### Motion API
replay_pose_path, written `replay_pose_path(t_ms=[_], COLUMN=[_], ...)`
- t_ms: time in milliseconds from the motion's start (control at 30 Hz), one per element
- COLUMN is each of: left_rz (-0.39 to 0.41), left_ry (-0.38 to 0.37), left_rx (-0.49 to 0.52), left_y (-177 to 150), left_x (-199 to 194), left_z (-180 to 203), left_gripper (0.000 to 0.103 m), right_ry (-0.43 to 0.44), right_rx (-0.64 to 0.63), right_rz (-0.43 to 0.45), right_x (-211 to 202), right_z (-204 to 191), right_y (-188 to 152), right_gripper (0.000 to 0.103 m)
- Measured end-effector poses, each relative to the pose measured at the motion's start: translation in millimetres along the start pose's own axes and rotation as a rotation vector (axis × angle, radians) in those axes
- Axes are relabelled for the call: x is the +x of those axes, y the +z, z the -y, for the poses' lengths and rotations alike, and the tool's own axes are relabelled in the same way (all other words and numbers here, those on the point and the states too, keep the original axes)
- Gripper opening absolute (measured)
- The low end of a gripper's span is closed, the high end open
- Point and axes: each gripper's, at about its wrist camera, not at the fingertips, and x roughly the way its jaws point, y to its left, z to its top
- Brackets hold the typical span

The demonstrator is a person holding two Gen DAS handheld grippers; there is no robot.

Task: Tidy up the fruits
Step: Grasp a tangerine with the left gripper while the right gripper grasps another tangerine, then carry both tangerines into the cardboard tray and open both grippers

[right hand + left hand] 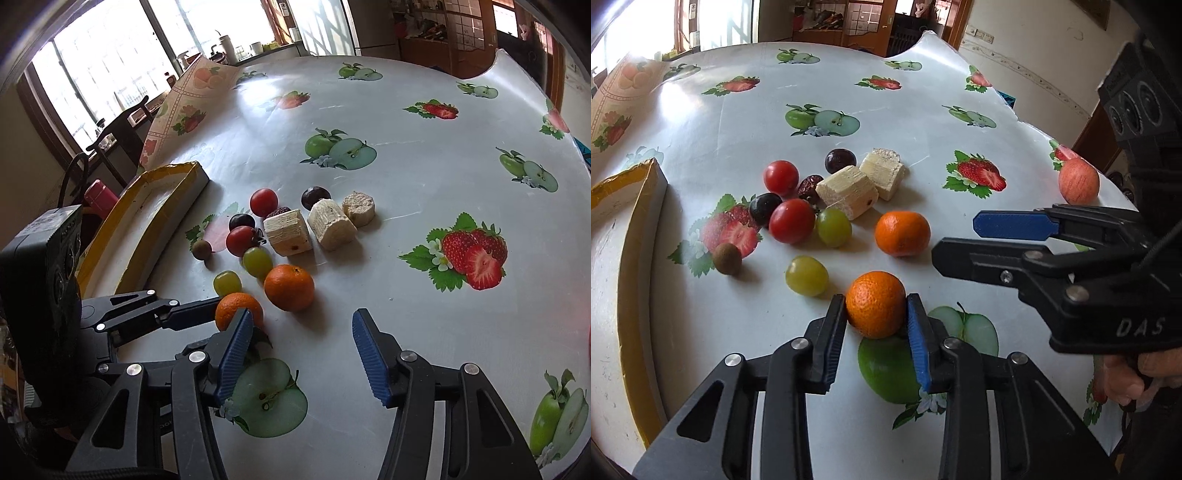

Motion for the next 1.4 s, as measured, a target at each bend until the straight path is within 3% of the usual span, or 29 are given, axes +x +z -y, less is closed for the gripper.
replay_pose_path(t_ms=[333,367,433,467,867,1400], left_rz=[0.011,0.011,0.012,0.013,0.064,0.126], left_ry=[-0.028,-0.027,-0.023,-0.024,-0.017,0.037], left_rx=[-0.049,-0.051,-0.054,-0.055,-0.063,-0.082], left_y=[-26,-27,-30,-32,-44,-62], left_x=[-28,-29,-32,-33,-72,-118], left_z=[-13,-14,-15,-16,-21,-45], left_gripper=[0.030,0.029,0.029,0.029,0.029,0.029], right_ry=[0.019,0.014,-0.002,0.015,0.062,0.110], right_rx=[-0.025,-0.031,-0.039,-0.039,-0.007,-0.032], right_rz=[-0.033,-0.040,-0.037,-0.030,0.069,0.091], right_x=[38,43,50,49,-9,-22], right_z=[-17,-19,-20,-21,-32,-79], right_y=[12,12,11,10,-16,-44], right_gripper=[0.057,0.054,0.037,0.035,0.035,0.035])
